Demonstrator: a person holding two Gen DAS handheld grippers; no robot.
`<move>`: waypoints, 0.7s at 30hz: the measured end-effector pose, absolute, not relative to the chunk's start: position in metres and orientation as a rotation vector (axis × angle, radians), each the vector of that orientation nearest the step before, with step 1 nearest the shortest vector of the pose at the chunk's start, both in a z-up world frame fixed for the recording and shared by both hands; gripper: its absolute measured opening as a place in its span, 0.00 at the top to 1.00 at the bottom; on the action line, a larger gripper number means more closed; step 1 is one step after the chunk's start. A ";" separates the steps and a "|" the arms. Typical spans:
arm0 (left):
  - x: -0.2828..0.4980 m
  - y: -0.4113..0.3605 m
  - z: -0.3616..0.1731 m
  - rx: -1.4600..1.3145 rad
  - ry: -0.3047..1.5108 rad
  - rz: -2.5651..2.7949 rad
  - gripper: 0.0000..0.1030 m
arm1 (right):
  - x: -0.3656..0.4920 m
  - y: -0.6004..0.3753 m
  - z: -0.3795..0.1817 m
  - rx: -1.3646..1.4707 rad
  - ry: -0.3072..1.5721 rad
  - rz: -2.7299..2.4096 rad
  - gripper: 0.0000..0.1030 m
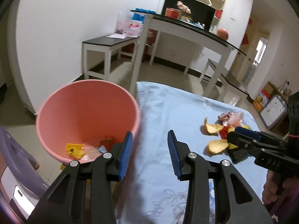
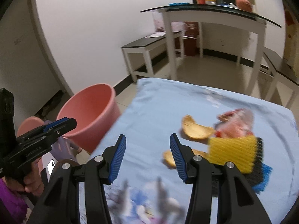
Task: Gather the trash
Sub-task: 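Grasp the yellow foam net with the right tool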
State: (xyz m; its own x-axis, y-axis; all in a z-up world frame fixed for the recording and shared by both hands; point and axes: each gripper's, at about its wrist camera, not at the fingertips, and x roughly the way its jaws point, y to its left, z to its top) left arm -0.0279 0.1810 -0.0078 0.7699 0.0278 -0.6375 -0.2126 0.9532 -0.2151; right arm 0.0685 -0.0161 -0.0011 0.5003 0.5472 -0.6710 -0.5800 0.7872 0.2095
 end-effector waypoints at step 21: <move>0.050 0.078 -0.064 -0.202 0.875 -0.128 0.62 | 0.080 -0.131 -0.030 0.067 0.817 0.500 0.53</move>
